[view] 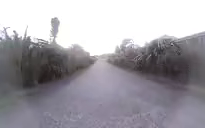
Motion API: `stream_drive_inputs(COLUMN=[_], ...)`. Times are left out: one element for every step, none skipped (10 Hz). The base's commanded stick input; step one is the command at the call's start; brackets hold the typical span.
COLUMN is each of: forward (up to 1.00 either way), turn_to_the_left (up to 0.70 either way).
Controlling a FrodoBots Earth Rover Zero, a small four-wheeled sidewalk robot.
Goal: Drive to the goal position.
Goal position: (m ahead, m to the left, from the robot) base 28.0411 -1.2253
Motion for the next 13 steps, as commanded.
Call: stream_drive_inputs(forward=[0.85, 0.85, 0.85, 0.85, 0.85, 0.85, 0.85, 0.85, 0.85, 0.85, 0.85, 0.85, 0.85], turn_to_the_left=[-0.02, -0.14, -0.26, -0.34, -0.34, -0.34, -0.28, -0.16, -0.05, 0.00, 0.00, 0.00, 0.00])
